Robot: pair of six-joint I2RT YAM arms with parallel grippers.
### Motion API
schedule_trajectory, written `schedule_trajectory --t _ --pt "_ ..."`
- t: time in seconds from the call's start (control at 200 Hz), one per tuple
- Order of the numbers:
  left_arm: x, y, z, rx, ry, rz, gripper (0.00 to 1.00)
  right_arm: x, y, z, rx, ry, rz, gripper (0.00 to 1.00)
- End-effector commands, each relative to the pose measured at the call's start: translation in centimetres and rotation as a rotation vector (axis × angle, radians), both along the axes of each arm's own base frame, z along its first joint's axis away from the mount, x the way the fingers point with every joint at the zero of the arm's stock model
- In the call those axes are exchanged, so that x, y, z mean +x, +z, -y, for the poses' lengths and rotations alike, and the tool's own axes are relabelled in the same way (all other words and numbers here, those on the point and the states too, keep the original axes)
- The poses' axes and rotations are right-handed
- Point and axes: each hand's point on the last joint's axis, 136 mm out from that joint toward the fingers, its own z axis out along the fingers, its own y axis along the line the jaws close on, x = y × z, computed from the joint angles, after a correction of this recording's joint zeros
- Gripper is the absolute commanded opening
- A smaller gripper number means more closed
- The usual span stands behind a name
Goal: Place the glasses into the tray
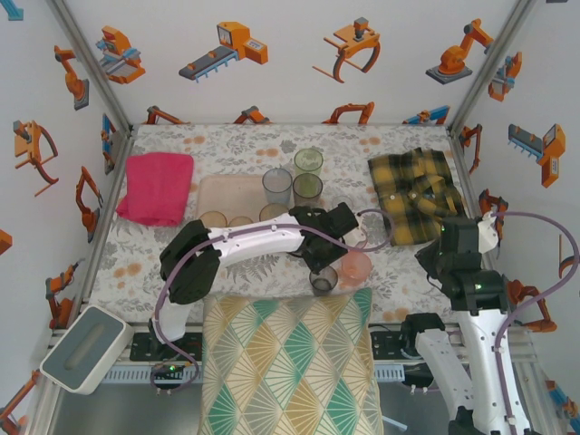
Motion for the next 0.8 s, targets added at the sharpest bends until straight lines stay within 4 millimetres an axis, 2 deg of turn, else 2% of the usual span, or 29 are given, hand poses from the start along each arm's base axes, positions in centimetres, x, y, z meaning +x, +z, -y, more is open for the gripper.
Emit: schedule_trajectory --t 0.0,0.175,0.506,0.796 --pt "-0.5 2.8 -0.3 -0.01 -0.012 0.001 0.12 0.3 0.2 0.4 -0.02 -0.006 0.012 0.27" --pt "-1.1 5.5 -0.9 -0.014 -0.027 -0.007 0.12 0.4 0.4 0.4 -0.03 -0.003 0.021 0.27" --pt "-1.9 12.0 -1.8 -0.087 -0.06 0.029 0.12 0.6 0.2 0.2 -0.022 0.004 0.017 0.27" --pt "-1.2 16.7 -3.1 -0.148 -0.067 0.105 0.13 0.3 0.2 0.1 -0.014 0.007 0.013 0.27"
